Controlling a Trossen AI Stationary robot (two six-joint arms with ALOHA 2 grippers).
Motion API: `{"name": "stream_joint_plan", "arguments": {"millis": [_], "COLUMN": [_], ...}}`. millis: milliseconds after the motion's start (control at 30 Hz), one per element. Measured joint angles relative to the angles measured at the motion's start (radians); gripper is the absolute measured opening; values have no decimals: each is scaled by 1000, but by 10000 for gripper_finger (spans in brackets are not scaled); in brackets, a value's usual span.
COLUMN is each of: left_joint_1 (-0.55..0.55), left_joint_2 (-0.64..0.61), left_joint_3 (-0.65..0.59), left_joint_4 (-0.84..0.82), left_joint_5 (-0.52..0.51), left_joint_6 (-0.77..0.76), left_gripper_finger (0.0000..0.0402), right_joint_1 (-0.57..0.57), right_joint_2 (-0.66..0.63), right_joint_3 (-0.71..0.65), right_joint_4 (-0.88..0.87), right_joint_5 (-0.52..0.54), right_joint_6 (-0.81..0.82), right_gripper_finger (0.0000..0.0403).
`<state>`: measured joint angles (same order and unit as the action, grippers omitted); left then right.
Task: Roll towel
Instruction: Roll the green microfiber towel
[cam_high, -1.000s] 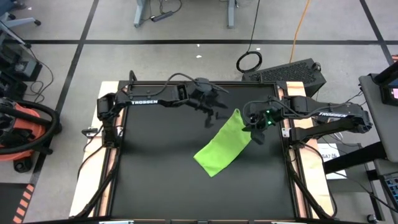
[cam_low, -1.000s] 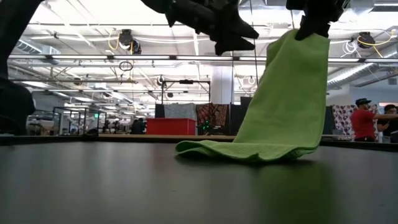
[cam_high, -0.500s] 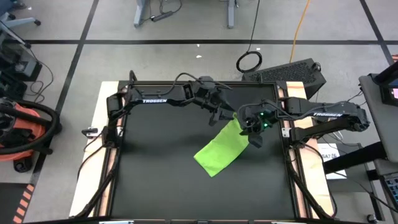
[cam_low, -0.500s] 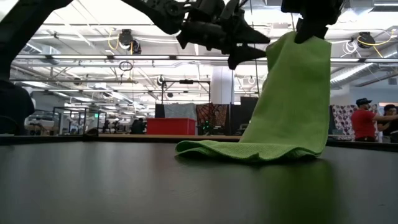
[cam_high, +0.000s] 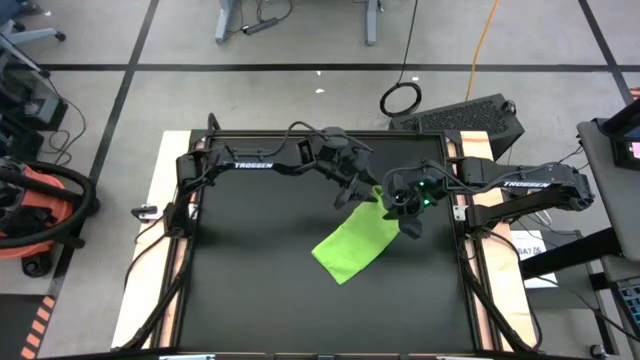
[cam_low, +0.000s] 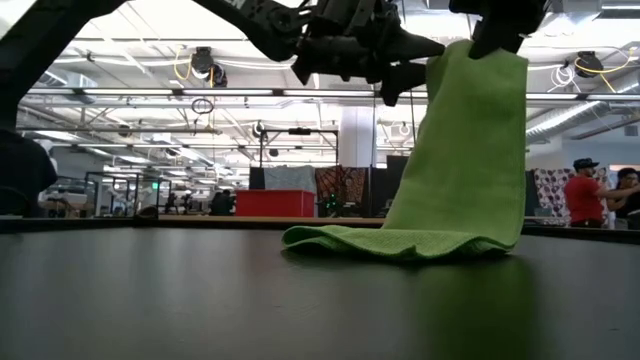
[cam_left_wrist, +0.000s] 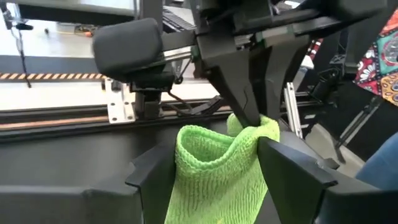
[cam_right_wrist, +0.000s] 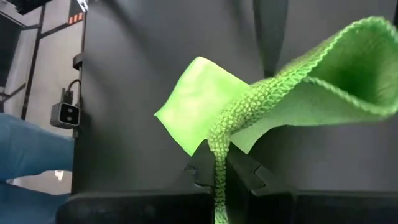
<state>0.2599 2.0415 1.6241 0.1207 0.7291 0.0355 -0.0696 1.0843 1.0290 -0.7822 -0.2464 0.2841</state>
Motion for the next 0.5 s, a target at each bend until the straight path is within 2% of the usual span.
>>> {"name": "stream_joint_plan", "arguments": {"millis": [133, 233, 367, 500], "left_joint_1": [0, 0, 2, 8], "left_joint_2": [0, 0, -2, -15], "left_joint_3": [0, 0, 0, 0], "left_joint_4": [1, -19, -22, -31], "left_joint_5": [40, 53, 59, 63], "left_joint_6": [5, 7, 8, 27], "left_gripper_finger": [185, 133, 65, 29], "right_joint_1": [0, 0, 7, 31], "right_joint_2": [0, 0, -1, -2], "right_joint_3": [0, 0, 0, 0], "right_joint_4": [16, 16, 15, 6], "right_joint_5": [-22, -24, -77, -98], "right_joint_6": [3, 10, 22, 36], "right_gripper_finger": [0, 0, 0, 0]}}
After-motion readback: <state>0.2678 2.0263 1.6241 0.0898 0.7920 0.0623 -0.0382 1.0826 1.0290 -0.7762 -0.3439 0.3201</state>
